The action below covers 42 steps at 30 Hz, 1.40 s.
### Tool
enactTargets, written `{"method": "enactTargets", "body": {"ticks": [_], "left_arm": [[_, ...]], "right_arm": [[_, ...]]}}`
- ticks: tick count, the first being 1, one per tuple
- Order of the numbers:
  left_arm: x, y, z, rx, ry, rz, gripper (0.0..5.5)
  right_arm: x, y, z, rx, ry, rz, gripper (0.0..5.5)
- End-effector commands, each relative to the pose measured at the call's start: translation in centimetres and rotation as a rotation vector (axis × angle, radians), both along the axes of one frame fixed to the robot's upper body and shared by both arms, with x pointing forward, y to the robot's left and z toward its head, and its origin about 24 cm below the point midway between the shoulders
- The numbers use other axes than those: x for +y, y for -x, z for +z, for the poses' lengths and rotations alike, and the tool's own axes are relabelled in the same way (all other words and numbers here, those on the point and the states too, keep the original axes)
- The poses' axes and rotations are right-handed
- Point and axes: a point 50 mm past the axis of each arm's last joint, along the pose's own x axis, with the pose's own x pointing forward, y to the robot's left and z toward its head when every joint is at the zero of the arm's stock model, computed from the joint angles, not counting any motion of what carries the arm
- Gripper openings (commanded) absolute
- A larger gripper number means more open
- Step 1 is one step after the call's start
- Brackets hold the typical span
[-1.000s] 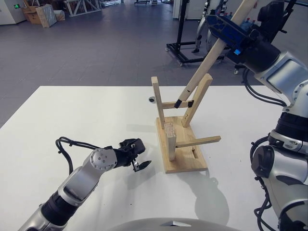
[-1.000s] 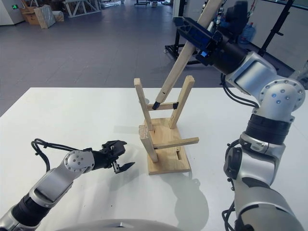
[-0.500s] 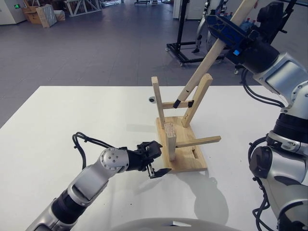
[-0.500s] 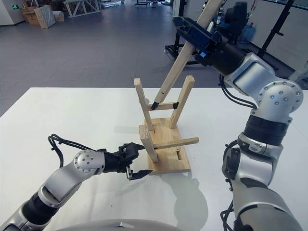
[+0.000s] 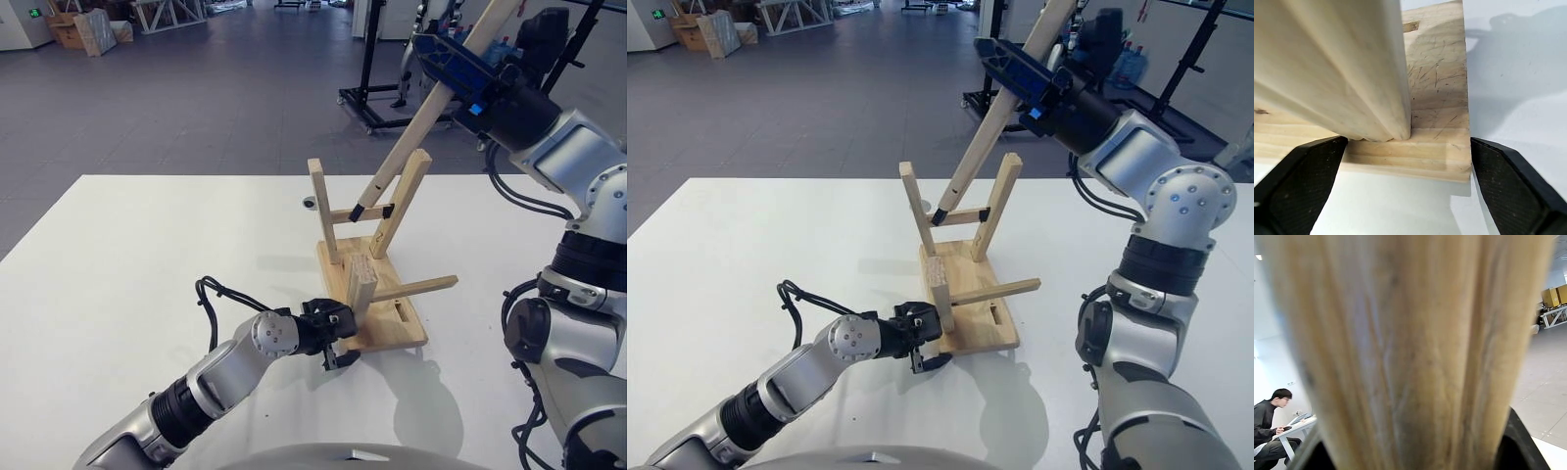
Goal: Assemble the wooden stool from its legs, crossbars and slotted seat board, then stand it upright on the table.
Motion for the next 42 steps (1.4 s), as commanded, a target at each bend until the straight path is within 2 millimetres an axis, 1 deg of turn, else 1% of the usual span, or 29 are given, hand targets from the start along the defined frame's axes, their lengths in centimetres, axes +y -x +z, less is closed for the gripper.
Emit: {"method": "enactTargets", "body": {"ticks": [1, 5, 9, 10, 13, 17, 20, 23, 24, 26, 27, 29, 31, 33, 34, 36, 37, 40, 42], "left_arm": [[2.3, -1.3, -0.1, -0.034, -0.044, 0.109, 4.46], [3.8, -2.2, 0.0, -0.054, -0.025, 0.219, 4.46], [5.9, -3.9, -0.1, -0.112, -0.044, 0.359, 4.46], [6.1, -4.2, -0.1, -0.125, -0.043, 0.377, 4.46], [6.2, -4.5, 0.1, -0.137, -0.025, 0.392, 4.46], [6.6, -3.8, 1.8, -0.059, 0.082, 0.351, 4.46], [8.7, -2.9, 3.5, -0.005, 0.085, 0.293, 4.46], [11.5, -1.8, 4.4, 0.051, 0.032, 0.276, 4.46], [12.8, -1.4, 4.6, 0.074, 0.021, 0.29, 4.46], [14.5, -1.1, 4.8, 0.096, 0.018, 0.33, 4.46], [15.3, -1.1, 4.9, 0.097, 0.025, 0.363, 4.46], [16.5, -1.1, 5.3, 0.088, 0.067, 0.433, 4.46], [16.8, -1.0, 5.7, 0.079, 0.129, 0.482, 4.46], [17.0, -0.9, 5.9, 0.08, 0.166, 0.507, 4.46], [17.1, -0.9, 5.9, 0.081, 0.175, 0.522, 4.46], [17.3, -1.1, 5.8, 0.08, 0.19, 0.544, 4.46], [17.3, -1.3, 5.8, 0.08, 0.196, 0.549, 4.46], [17.0, -1.9, 5.7, 0.083, 0.213, 0.544, 4.46], [16.7, -2.2, 5.6, 0.089, 0.221, 0.536, 4.46]], "right_arm": [[0.1, 0.2, 0.4, -0.016, -0.001, 0.002, 2.02], [0.1, 0.2, 0.4, -0.016, -0.003, 0.007, 2.02], [0.1, 0.2, 0.5, -0.017, -0.002, 0.01, 2.02], [0.2, 0.1, 0.5, -0.018, -0.002, 0.01, 2.02], [0.3, 0.0, 0.7, -0.024, -0.015, 0.004, 2.02], [0.0, 0.2, 0.9, -0.039, -0.037, -0.01, 2.02], [-0.3, 0.5, 0.7, -0.057, -0.045, -0.036, 2.02], [-1.0, 1.0, 1.1, -0.101, -0.028, -0.084, 2.02], [-1.6, 1.5, 1.3, -0.126, -0.001, -0.106, 2.02], [-2.6, 2.4, 1.3, -0.16, 0.046, -0.142, 2.02], [-3.2, 3.1, 1.1, -0.183, 0.077, -0.161, 2.02], [-4.3, 5.0, -0.2, -0.225, 0.147, -0.185, 2.02], [-4.9, 6.5, -1.9, -0.24, 0.199, -0.197, 2.02], [-5.7, 7.7, -4.3, -0.224, 0.243, -0.212, 2.02], [-6.4, 8.2, -6.0, -0.197, 0.261, -0.217, 2.02], [-7.6, 9.0, -8.8, -0.152, 0.272, -0.232, 2.02], [-7.8, 9.2, -10.2, -0.137, 0.272, -0.245, 2.02], [-7.1, 8.9, -13.2, -0.14, 0.288, -0.29, 2.02], [-5.5, 8.1, -14.8, -0.149, 0.346, -0.288, 2.02]]}}
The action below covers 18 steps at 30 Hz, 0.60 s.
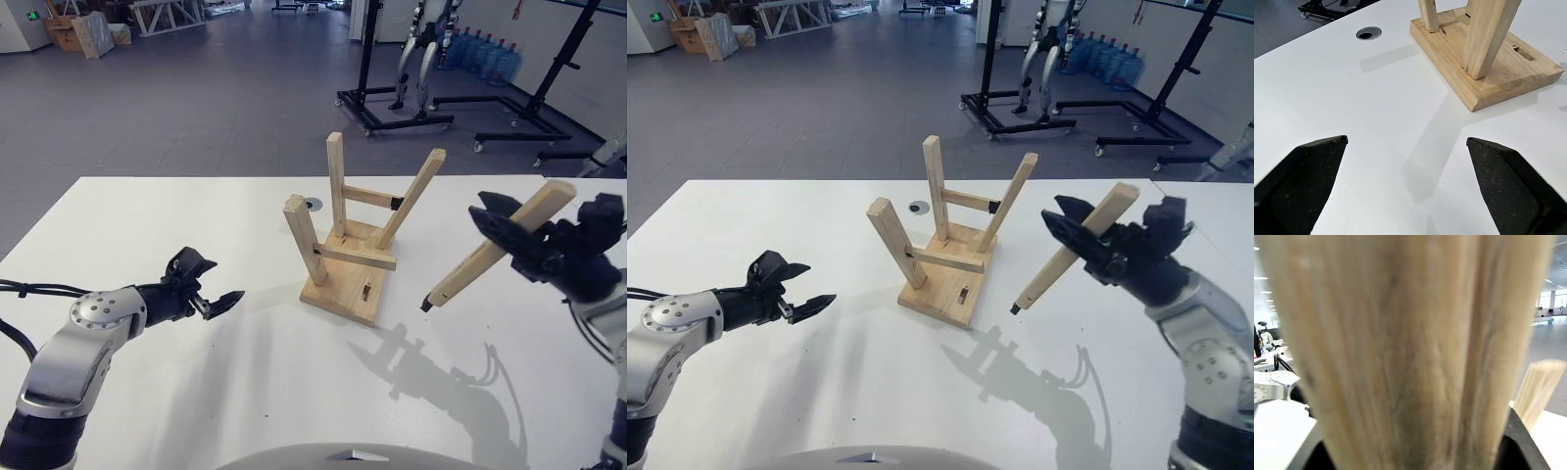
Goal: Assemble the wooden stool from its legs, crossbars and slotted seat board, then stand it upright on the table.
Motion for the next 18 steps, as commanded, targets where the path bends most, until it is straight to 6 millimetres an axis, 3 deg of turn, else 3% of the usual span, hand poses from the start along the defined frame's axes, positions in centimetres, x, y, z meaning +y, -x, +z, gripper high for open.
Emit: {"method": "enactTargets", "body": {"ticks": [1, 5, 11, 18], "left_arm": [[-0.6, -0.7, -0.2, 0.003, 0.012, -0.014, 4.46], [-0.8, -0.6, -0.6, 0.013, 0.003, -0.027, 4.46], [-0.6, -1.0, -0.8, 0.007, -0.011, -0.025, 4.46], [-0.6, -1.1, -1.2, 0.008, -0.021, -0.02, 4.46]], "right_arm": [[2.7, -1.2, -2.6, -0.019, 0.101, -0.004, 2.02], [3.7, -2.5, -3.2, 0.082, 0.056, -0.005, 2.02], [2.0, -3.4, -2.8, 0.231, -0.143, 0.006, 2.02], [1.6, -2.3, -0.8, 0.044, -0.22, 0.035, 2.02]]}}
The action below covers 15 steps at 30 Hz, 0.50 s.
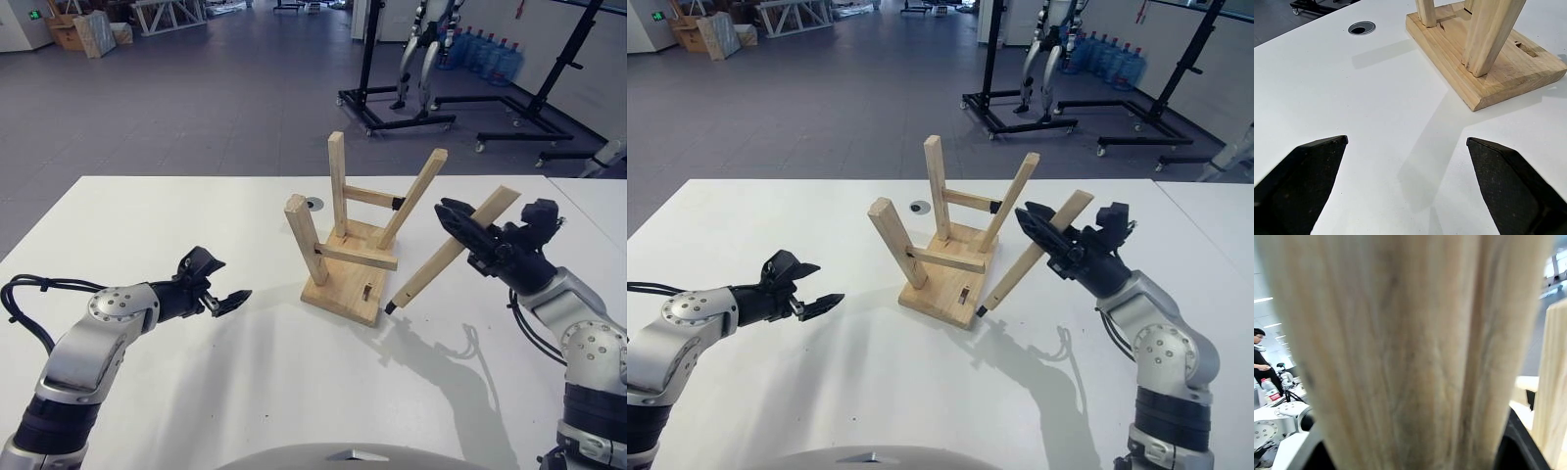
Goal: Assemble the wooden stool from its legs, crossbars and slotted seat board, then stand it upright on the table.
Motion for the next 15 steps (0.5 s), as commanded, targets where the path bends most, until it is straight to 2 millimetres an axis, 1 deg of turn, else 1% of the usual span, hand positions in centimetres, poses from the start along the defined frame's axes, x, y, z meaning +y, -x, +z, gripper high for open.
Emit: {"method": "enactTargets", "body": {"ticks": [1, 4, 6, 10, 12, 15], "left_arm": [[0.0, -0.3, 0.0, -0.014, -0.021, -0.003, 4.46], [0.1, -0.3, -0.2, -0.011, -0.029, -0.004, 4.46], [0.0, -0.5, -0.2, -0.011, -0.03, -0.009, 4.46], [0.0, -0.7, -0.2, -0.013, -0.031, -0.018, 4.46], [0.0, -0.9, -0.2, -0.013, -0.033, -0.026, 4.46], [-0.1, -1.0, -0.1, -0.012, -0.035, -0.037, 4.46]], "right_arm": [[0.2, 0.6, 0.9, -0.122, -0.014, 0.009, 2.02], [0.6, 0.6, -0.1, -0.229, 0.027, -0.051, 2.02], [1.0, 0.7, -1.6, -0.291, 0.061, -0.081, 2.02], [1.9, 0.6, -3.9, -0.379, 0.093, -0.101, 2.02], [2.2, 0.4, -4.8, -0.402, 0.059, -0.106, 2.02], [2.5, 0.2, -5.0, -0.42, -0.008, -0.084, 2.02]]}}
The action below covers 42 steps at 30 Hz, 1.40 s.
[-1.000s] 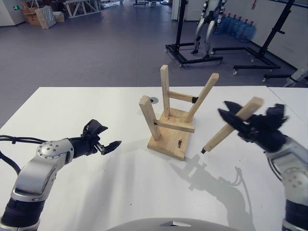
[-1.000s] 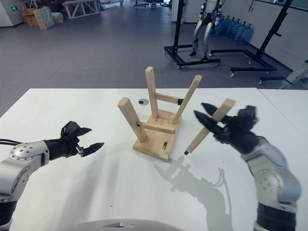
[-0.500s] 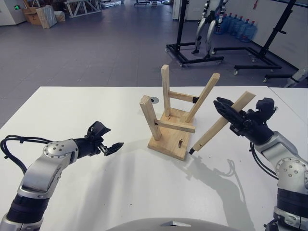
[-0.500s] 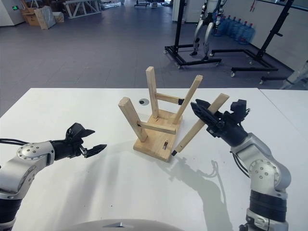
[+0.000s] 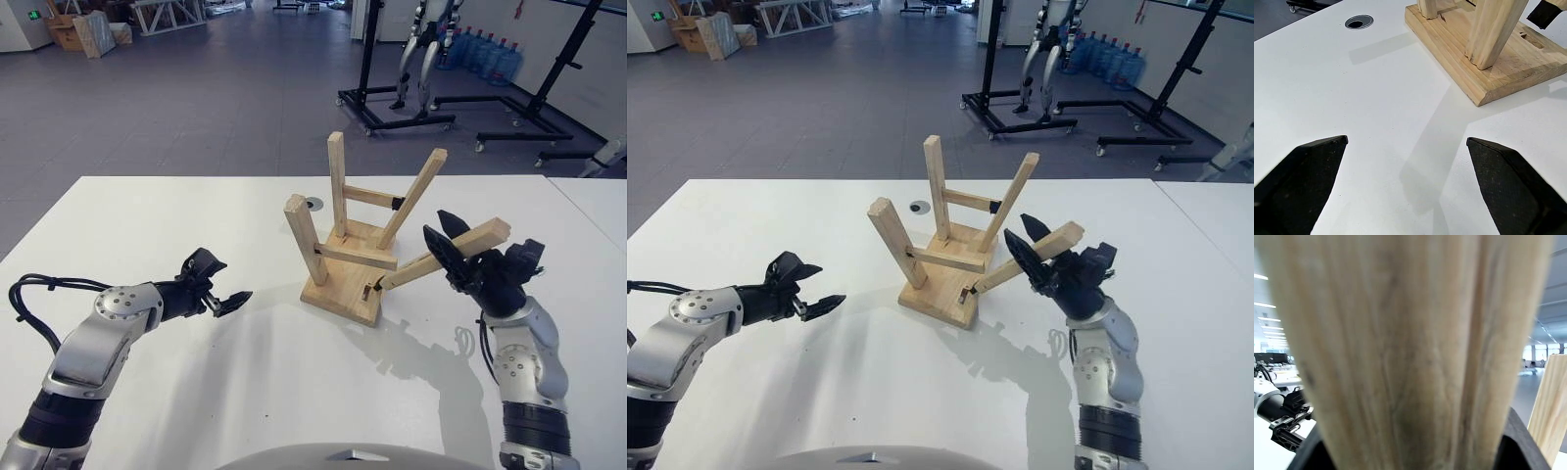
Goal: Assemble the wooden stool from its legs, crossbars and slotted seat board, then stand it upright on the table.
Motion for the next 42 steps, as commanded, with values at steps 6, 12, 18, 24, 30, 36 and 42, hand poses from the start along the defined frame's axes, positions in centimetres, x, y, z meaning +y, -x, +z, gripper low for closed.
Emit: {"method": "enactTargets", "body": {"ticks": [6, 12, 18, 24, 30, 36, 42], "left_arm": [[-0.2, -0.3, 0.4, -0.015, -0.015, -0.025, 4.46], [-0.3, -0.2, 0.4, -0.015, -0.012, -0.026, 4.46], [-0.6, -0.1, 0.3, -0.01, -0.01, -0.031, 4.46], [-0.8, 0.0, 0.1, -0.005, -0.008, -0.033, 4.46], [-0.9, 0.0, 0.1, -0.008, -0.007, -0.035, 4.46], [-1.0, 0.0, 0.1, -0.01, -0.005, -0.035, 4.46], [-1.1, 0.0, 0.1, -0.01, -0.004, -0.035, 4.46]], "right_arm": [[0.2, -0.4, 0.2, -0.029, -0.086, 0.103, 2.02], [-0.2, -0.5, -0.3, -0.01, -0.042, 0.132, 2.02], [0.3, -1.0, 0.0, -0.021, -0.016, 0.167, 2.02], [0.7, -1.1, -0.2, -0.013, -0.011, 0.192, 2.02], [-0.1, -1.6, 1.1, -0.048, -0.002, 0.173, 2.02], [-0.4, -1.4, 1.4, -0.053, 0.001, 0.167, 2.02], [0.3, -1.1, 0.8, -0.031, -0.017, 0.186, 2.02]]}}
